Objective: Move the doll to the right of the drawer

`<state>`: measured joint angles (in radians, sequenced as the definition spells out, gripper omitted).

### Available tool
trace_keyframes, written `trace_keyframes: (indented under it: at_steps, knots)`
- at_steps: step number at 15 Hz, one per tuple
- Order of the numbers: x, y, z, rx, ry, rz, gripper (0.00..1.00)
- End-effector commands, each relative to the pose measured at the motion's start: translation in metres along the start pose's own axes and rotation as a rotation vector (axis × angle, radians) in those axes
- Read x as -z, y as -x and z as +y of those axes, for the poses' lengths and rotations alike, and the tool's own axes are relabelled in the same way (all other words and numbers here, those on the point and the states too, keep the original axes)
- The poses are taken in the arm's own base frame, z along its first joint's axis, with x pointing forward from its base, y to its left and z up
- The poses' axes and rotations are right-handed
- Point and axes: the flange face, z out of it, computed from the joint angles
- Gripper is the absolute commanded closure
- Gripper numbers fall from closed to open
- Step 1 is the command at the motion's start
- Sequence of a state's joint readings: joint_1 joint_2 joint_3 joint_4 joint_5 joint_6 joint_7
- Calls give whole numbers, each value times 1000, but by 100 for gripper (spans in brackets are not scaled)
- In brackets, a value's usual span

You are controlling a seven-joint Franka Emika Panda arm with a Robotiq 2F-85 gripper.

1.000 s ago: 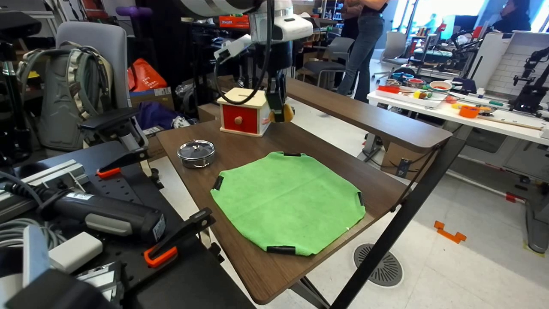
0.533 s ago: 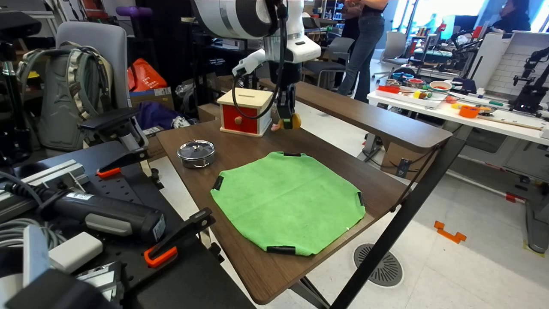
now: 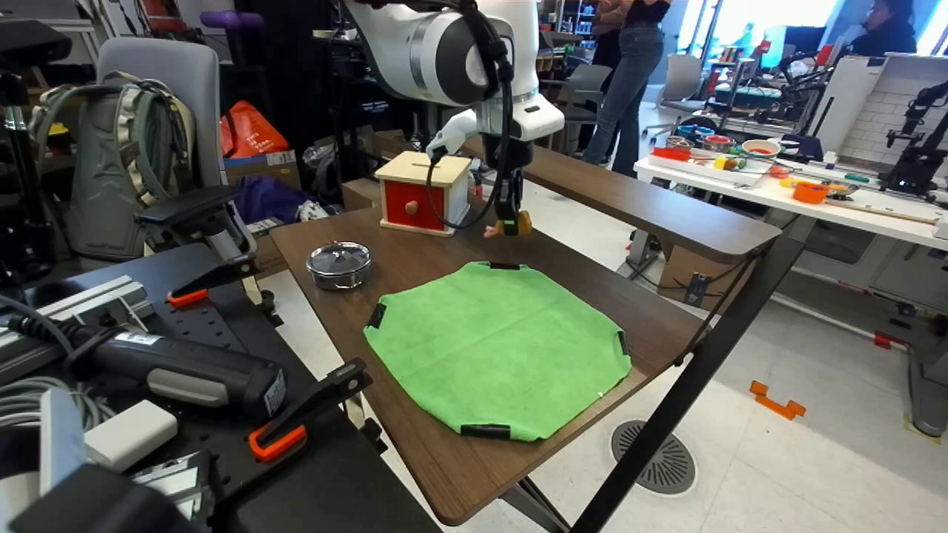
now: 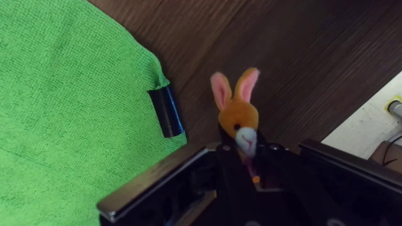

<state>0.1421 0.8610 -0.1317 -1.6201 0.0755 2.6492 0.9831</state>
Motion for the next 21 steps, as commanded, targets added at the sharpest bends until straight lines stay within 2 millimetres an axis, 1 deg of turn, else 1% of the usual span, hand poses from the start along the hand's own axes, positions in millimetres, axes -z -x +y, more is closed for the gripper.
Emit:
trace_keyframes:
  at_steps: [1, 5, 6, 7, 11, 15, 17, 21]
  knots:
    - [-19, -5, -13, -30, -4, -26, 96]
    - [-31, -5, -18, -29, 1, -25, 96]
    - [-34, -4, -18, -29, 8, -29, 60]
    - [-36, -4, -18, -30, 18, -37, 59]
    - [-36, -2, -22, -26, 39, -61, 31]
    - [-24, 3, -28, -25, 35, -84, 2]
    - [-12, 4, -32, -20, 24, -84, 0]
    - [22, 13, -35, 3, -5, -75, 0]
